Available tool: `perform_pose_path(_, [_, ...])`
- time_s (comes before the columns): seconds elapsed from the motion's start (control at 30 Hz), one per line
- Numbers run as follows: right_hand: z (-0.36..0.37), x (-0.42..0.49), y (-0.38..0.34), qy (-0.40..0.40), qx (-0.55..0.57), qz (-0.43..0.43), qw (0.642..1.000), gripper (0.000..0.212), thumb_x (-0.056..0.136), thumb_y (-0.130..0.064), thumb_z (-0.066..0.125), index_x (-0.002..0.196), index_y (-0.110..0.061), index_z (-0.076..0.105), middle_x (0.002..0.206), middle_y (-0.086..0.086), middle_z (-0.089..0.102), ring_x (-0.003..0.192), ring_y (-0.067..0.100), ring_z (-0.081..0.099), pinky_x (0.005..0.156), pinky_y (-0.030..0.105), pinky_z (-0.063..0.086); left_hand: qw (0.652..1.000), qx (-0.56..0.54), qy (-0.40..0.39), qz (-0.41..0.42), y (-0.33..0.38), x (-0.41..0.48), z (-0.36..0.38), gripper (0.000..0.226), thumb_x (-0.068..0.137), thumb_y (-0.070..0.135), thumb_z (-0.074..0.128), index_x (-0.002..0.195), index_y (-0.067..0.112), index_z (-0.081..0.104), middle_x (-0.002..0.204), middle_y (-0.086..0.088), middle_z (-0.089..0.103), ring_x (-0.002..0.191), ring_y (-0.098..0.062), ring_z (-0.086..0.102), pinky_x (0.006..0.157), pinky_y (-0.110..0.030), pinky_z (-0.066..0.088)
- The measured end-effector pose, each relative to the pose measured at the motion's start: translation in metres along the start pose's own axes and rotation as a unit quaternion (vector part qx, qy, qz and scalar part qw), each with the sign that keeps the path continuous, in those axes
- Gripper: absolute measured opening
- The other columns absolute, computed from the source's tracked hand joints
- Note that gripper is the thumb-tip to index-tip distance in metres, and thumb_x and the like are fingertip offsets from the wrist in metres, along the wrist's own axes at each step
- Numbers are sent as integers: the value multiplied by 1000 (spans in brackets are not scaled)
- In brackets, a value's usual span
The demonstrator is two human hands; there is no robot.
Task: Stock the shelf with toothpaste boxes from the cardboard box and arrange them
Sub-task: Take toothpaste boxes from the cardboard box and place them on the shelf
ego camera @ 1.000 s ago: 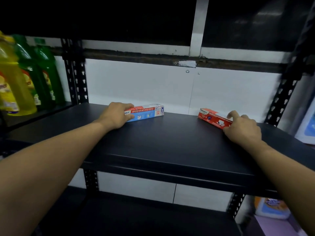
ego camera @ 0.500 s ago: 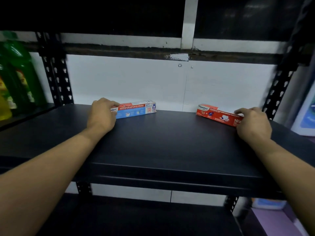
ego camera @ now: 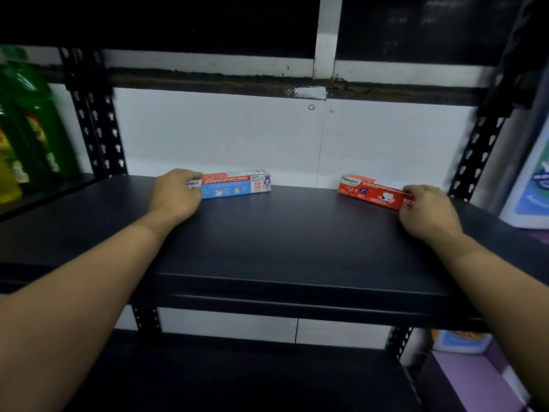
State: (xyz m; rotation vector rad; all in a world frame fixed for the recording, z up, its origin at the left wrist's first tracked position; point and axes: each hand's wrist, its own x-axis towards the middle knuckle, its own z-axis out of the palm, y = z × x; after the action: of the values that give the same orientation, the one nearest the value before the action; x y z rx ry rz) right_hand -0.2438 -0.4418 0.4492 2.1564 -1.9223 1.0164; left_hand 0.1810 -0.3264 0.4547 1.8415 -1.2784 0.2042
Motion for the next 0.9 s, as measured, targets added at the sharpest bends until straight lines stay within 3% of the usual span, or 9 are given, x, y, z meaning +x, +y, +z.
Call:
perform_pose_path(0.17, [-2, -3, -2, -3, -11, -2, 1000, 50, 83, -16, 60, 132, -8, 56, 132, 16, 55, 128, 33, 42, 106, 42, 37, 1000, 13, -15, 8, 2, -1, 0, 43, 86, 12, 63, 129, 12, 65, 137, -9, 57, 128, -26, 49, 108, -31, 34])
perform_pose_path(0.33, [-8, -10, -5, -9, -26, -34, 999, 52, 82, -22, 64, 131, -8, 57, 128, 16, 56, 125, 33, 42, 107, 43, 37, 996, 65, -28, 48, 6, -9, -3, 50, 85, 20, 66, 134, 15, 61, 152, -6, 42, 140, -28, 32, 115, -38, 28])
perform_pose_path(0.53, [-28, -49, -26, 34, 21, -113, 993, 42, 81, -21, 65, 122, -12, 64, 136, 15, 53, 129, 33, 43, 111, 42, 34, 987, 15, 52, 151, 42, -58, -29, 37, 84, 18, 65, 122, 19, 67, 144, 0, 53, 130, -24, 44, 108, -30, 32])
perform_pose_path(0.63, [-37, -85, -42, 25, 68, -141, 987, 38, 82, -26, 65, 118, -18, 65, 134, 7, 55, 127, 30, 45, 109, 37, 34, 986, -24, 29, 162, 65, -98, -35, 34, 79, 28, 60, 112, 23, 70, 133, 4, 61, 121, -21, 53, 100, -26, 36])
perform_pose_path(0.8, [-63, -150, -66, 41, 95, -189, 977, 34, 83, -30, 64, 116, -22, 65, 133, -1, 55, 125, 25, 45, 106, 39, 36, 980, -2, -40, 194, 96, -159, -50, 37, 79, 40, 57, 112, 29, 68, 130, 11, 62, 120, -17, 54, 100, -41, 44])
perform_pose_path(0.9, [-72, -189, -74, 39, 99, -217, 970, 33, 84, -31, 64, 117, -24, 63, 134, -4, 53, 127, 21, 42, 105, 42, 39, 972, 5, -51, 228, 103, -193, -57, 33, 82, 39, 58, 114, 30, 67, 132, 14, 59, 115, -15, 54, 97, -40, 44])
